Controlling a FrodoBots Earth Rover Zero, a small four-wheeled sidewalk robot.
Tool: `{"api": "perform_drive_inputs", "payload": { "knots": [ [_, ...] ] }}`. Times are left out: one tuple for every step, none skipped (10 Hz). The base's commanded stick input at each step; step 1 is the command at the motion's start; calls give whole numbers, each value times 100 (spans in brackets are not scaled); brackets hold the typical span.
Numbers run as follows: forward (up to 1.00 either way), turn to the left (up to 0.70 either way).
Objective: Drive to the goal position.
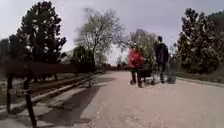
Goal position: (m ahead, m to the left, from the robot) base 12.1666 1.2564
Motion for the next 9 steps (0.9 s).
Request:
{"api": "perform_drive_inputs", "payload": {
  "knots": [
    [62, 0],
    [70, 0],
    [70, 0],
    [70, 0],
    [70, 0],
    [70, 0],
    [70, 0],
    [70, 0],
    [70, 0]
  ]
}}
